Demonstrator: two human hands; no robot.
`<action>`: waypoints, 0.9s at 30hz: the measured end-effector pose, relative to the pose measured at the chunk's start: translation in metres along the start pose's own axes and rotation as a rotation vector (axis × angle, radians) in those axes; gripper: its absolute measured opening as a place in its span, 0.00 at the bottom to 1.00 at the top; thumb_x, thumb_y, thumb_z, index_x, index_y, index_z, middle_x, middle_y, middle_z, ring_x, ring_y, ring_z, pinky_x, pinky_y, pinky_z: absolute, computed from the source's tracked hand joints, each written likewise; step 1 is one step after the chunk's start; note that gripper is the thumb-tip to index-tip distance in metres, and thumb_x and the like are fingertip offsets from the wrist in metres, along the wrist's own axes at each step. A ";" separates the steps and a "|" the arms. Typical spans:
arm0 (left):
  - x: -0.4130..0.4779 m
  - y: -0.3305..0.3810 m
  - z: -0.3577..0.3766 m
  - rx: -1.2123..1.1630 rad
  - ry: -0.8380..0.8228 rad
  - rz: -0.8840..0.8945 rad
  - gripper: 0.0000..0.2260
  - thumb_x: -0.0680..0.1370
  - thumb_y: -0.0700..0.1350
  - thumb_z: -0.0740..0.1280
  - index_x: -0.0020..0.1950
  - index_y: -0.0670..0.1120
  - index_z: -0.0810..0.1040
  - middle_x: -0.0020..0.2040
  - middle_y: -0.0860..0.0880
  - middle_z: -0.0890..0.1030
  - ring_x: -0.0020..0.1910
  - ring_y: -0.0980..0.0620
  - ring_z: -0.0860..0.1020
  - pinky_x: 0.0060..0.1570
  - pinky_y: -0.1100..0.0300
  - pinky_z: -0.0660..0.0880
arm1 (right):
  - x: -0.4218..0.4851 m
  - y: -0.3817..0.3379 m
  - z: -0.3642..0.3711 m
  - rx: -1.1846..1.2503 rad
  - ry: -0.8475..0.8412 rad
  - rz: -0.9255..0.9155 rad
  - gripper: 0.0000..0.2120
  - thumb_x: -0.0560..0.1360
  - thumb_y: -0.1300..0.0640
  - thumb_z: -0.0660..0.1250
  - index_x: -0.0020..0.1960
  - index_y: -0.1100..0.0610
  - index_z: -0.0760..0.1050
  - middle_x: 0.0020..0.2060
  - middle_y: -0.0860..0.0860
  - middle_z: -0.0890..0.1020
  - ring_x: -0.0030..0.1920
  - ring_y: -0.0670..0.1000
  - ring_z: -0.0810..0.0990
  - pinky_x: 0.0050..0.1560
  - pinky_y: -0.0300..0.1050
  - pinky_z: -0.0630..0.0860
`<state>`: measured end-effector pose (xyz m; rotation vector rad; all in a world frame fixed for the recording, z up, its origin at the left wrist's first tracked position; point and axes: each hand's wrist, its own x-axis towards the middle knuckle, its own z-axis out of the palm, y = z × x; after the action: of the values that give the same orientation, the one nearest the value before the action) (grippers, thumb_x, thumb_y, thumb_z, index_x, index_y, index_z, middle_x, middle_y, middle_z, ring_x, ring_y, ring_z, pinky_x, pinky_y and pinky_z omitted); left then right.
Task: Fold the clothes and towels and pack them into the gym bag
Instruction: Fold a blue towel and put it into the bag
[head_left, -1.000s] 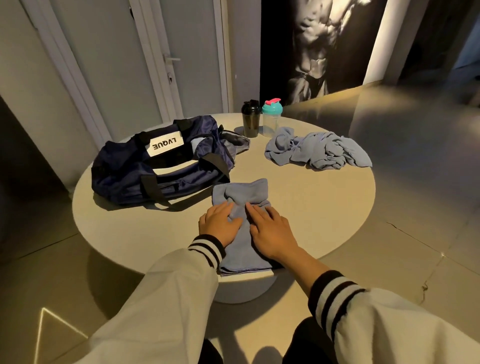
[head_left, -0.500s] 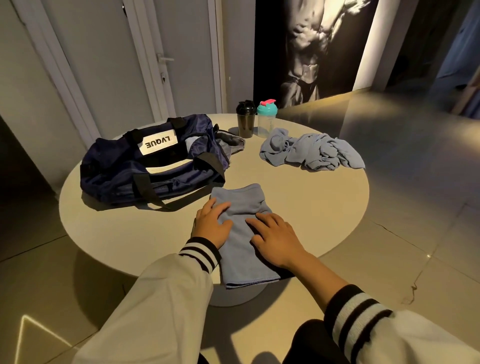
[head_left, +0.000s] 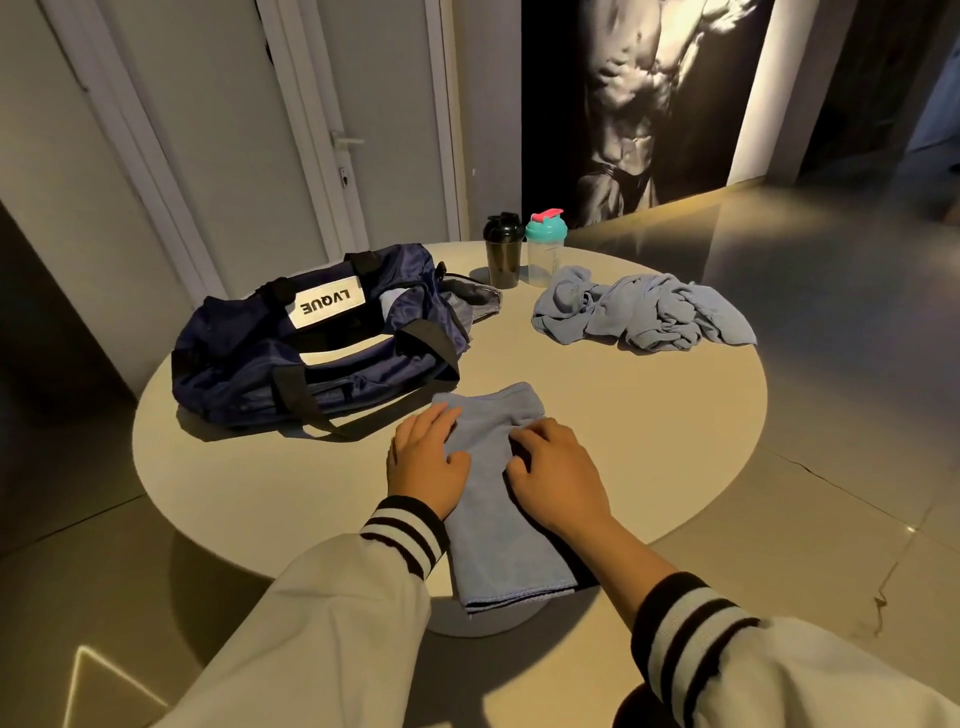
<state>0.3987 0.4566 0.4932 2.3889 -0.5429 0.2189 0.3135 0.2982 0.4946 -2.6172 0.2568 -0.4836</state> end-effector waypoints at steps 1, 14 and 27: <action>0.004 0.005 0.000 0.044 0.031 0.087 0.21 0.79 0.41 0.64 0.72 0.53 0.73 0.75 0.51 0.68 0.75 0.49 0.62 0.78 0.49 0.51 | 0.000 0.001 0.000 0.018 0.004 -0.004 0.18 0.78 0.53 0.60 0.65 0.53 0.77 0.64 0.52 0.75 0.64 0.55 0.71 0.59 0.51 0.74; 0.067 0.038 0.042 0.034 -0.371 0.135 0.08 0.82 0.47 0.61 0.51 0.51 0.80 0.51 0.50 0.81 0.53 0.47 0.77 0.57 0.44 0.75 | 0.002 0.008 0.003 0.206 0.071 0.161 0.10 0.77 0.60 0.58 0.54 0.58 0.76 0.56 0.53 0.75 0.55 0.55 0.74 0.43 0.46 0.70; 0.059 0.032 0.031 0.145 -0.128 0.149 0.19 0.84 0.45 0.59 0.75 0.51 0.69 0.76 0.50 0.66 0.72 0.48 0.63 0.71 0.56 0.56 | 0.008 0.017 0.019 -0.073 -0.204 0.021 0.37 0.77 0.42 0.34 0.82 0.57 0.45 0.81 0.53 0.45 0.81 0.57 0.44 0.80 0.54 0.48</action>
<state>0.4381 0.3957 0.5056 2.5175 -0.7901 0.1766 0.3262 0.2890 0.4724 -2.7069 0.2387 -0.2015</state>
